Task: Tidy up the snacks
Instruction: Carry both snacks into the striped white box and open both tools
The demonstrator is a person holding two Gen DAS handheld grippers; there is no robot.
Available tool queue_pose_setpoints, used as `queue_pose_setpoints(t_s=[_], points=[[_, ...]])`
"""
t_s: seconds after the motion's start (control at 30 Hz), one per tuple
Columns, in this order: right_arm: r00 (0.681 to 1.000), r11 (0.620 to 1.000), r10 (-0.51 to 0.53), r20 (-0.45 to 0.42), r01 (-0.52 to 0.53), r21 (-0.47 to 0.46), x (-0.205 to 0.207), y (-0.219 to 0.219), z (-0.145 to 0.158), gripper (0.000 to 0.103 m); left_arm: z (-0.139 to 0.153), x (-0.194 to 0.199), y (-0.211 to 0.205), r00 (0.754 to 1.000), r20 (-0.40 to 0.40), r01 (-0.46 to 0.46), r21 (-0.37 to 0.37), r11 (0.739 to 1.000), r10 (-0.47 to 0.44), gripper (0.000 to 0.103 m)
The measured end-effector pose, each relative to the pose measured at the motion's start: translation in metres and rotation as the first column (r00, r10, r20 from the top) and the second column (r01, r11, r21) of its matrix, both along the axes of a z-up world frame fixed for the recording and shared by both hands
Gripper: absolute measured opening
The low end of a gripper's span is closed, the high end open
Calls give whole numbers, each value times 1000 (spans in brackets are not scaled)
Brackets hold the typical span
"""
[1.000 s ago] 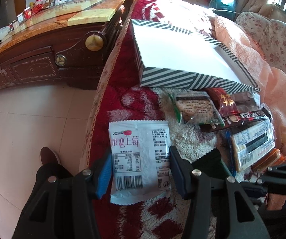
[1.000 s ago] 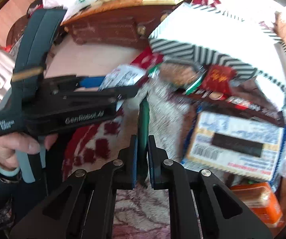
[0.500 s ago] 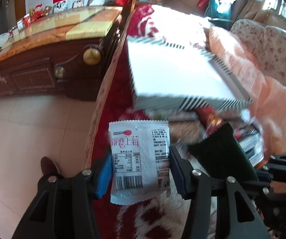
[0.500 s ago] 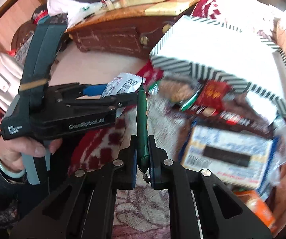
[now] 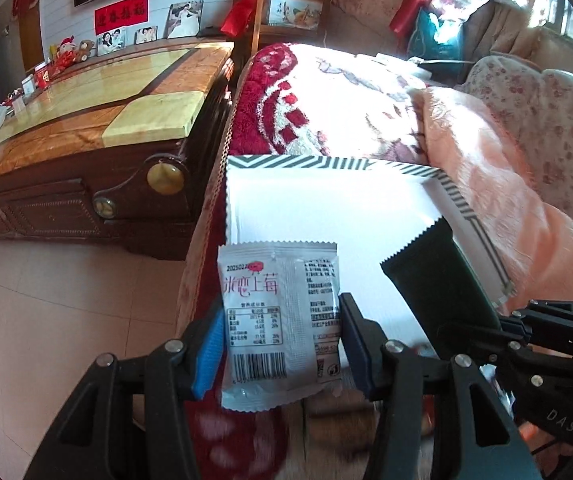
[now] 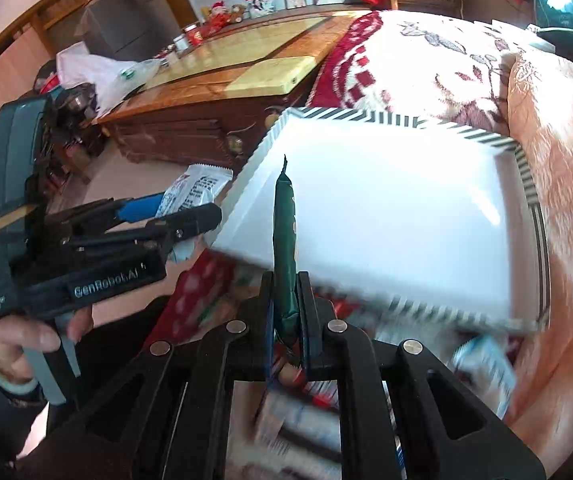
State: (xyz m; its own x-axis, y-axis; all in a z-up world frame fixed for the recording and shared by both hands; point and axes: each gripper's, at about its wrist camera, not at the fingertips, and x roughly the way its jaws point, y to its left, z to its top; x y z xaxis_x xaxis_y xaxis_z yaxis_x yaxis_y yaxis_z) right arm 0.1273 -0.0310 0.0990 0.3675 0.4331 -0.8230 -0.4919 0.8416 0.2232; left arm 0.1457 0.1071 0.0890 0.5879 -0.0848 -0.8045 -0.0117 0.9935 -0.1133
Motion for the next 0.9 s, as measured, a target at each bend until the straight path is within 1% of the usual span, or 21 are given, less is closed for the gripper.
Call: queue_pose_setpoints(t_s=[0.07, 0.23, 0.4, 0.47, 0.5, 0.53, 0.57, 0.6, 0.67, 0.7, 0.77, 0.8, 0.83, 0.87, 0.9], points=[[1000, 1000, -13, -1, 13, -7, 12, 3, -8, 9, -7, 12, -1, 1000, -14, -6, 12, 1000, 6, 56], [998, 997, -61, -31, 63, 49, 45, 6, -26, 8, -29, 36, -7, 998, -52, -22, 31, 999, 23, 56], [989, 992, -72, -132, 85, 98, 65, 9, -57, 9, -45, 47, -11, 996, -84, -36, 58, 998, 41, 57], [988, 992, -63, -140, 77, 97, 65, 12, -68, 9, -48, 48, -13, 995, -86, -34, 77, 996, 40, 59], [989, 994, -70, -128, 81, 78, 64, 13, -71, 10, -48, 48, -14, 996, -84, -30, 80, 996, 37, 67], [990, 995, -83, -113, 89, 49, 63, 15, -71, 11, -47, 47, -14, 996, -81, -30, 83, 996, 37, 71], [990, 995, -90, -107, 94, 31, 64, 15, -72, 17, -47, 48, -14, 996, -82, -27, 78, 997, 34, 72], [989, 995, -99, -108, 100, 9, 65, 14, -72, 23, -47, 47, -14, 996, -86, -21, 63, 998, 26, 76], [986, 991, -131, -101, 129, -34, 67, 9, -69, 29, -44, 45, -14, 996, -91, -22, 43, 999, 26, 79], [986, 989, -145, -80, 142, -43, 65, 4, -63, 29, -41, 43, -15, 995, -92, -29, 39, 999, 32, 80], [987, 988, -154, -44, 153, -36, 58, -4, -49, 29, -34, 37, -14, 995, -87, -39, 26, 999, 41, 83], [988, 988, -154, -28, 154, -26, 52, -9, -41, 29, -30, 33, -12, 995, -89, -44, 14, 999, 45, 89], [988, 988, -152, -23, 152, -15, 47, -13, -35, 30, -27, 27, -10, 993, -96, -64, 18, 998, 66, 95], [989, 989, -149, -22, 149, -3, 40, -17, -29, 34, -25, 22, -8, 992, -97, -81, 22, 996, 83, 96], [989, 989, -147, -22, 147, 11, 31, -22, -24, 40, -22, 14, -5, 992, -89, -92, 14, 996, 93, 96]])
